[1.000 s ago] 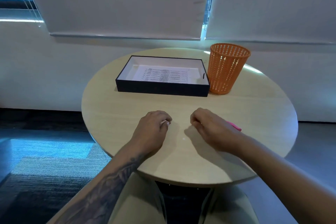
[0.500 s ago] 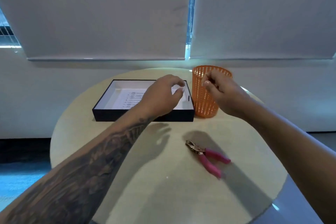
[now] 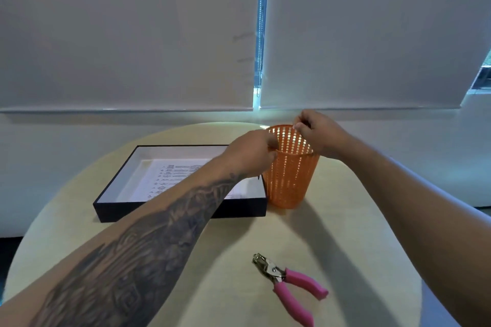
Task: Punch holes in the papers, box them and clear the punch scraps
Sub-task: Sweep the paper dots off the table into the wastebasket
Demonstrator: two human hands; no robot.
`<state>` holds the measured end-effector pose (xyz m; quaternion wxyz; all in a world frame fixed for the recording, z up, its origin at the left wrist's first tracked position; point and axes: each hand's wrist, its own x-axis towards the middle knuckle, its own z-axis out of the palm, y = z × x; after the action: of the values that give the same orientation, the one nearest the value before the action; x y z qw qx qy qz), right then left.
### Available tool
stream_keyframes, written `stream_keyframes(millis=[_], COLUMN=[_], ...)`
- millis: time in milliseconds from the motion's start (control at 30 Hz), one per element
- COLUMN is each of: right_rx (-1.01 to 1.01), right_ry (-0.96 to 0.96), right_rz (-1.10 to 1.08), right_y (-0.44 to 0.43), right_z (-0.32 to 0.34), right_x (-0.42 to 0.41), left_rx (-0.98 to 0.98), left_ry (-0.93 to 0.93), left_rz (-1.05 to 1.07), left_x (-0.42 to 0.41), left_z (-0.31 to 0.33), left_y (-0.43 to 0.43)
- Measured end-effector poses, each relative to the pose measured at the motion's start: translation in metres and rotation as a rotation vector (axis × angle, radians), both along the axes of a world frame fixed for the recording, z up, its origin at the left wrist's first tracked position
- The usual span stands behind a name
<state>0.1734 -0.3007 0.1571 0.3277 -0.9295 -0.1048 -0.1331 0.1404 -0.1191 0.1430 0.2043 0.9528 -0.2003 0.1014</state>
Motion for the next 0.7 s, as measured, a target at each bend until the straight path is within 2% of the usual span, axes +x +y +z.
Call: stream_keyframes(millis=[133, 700], right_rx=[-0.049, 0.073], right_ry=[0.062, 0.158], right_rz=[0.004, 0.064], right_y=[-0.005, -0.019], right_z=[0.0, -0.004], right_x=[0.004, 0.007], left_rx=[-0.004, -0.072], left_ry=[0.007, 0.031], left_rz=[-0.05, -0.058], left_x=[0.006, 0.002], left_z=[-0.003, -0.008], left_y=[0.0, 0.003])
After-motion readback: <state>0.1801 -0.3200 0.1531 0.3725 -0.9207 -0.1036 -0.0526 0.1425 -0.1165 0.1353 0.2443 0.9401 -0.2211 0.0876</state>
